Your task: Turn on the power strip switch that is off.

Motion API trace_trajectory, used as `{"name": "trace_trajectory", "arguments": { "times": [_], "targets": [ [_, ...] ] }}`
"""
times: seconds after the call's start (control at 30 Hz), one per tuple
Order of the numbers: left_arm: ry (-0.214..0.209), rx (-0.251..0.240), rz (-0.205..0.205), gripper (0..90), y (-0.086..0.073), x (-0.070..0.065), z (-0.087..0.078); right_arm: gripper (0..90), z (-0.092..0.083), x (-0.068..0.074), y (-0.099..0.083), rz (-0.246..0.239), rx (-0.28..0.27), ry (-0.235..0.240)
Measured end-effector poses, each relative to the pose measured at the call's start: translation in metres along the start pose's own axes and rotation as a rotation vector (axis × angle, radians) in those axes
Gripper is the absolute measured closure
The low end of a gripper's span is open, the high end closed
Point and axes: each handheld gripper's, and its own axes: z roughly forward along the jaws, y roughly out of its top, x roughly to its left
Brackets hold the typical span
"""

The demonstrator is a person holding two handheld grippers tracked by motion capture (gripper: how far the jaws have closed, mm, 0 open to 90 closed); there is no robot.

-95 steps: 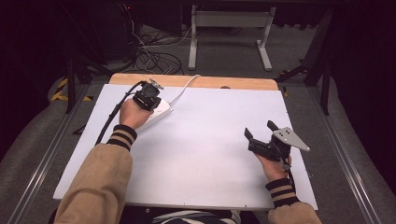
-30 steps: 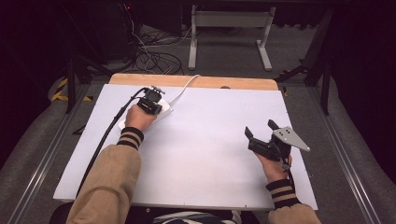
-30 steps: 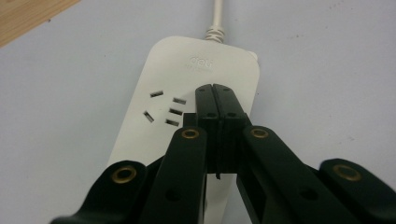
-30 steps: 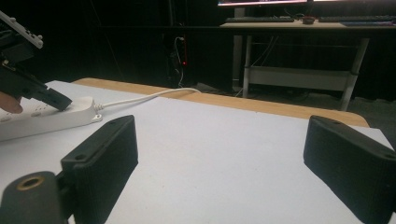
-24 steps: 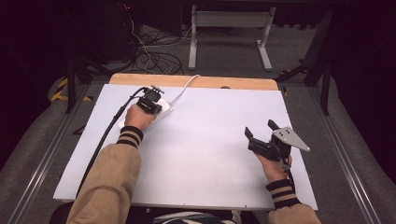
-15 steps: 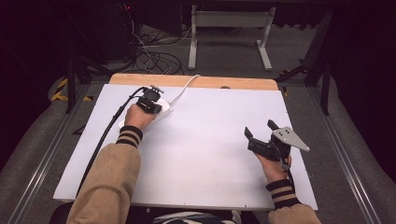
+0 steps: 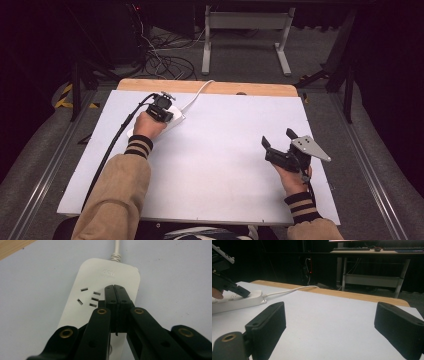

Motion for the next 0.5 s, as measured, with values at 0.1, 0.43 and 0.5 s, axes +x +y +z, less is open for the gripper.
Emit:
{"name": "trace_trajectory", "arguments": {
  "times": [0.1,0.43,0.5],
  "targets": [
    [0.004,-0.001,0.007,90.0,-0.0005,-0.0004,-0.0003,11.2,0.0,0.0001,0.0,0.003,0.002,-0.001],
    [-0.008,-0.026,-0.006,90.0,-0.0038,0.001,-0.0001,11.4,0.0014,-0.0001,-0.0003,0.008,0.003,0.001],
    [-0.001,-0.027,0.0,90.0,-0.0042,0.0001,-0.0002,11.4,0.0015,-0.0002,-0.0003,0.007,0.004,0.0]
  ]
}}
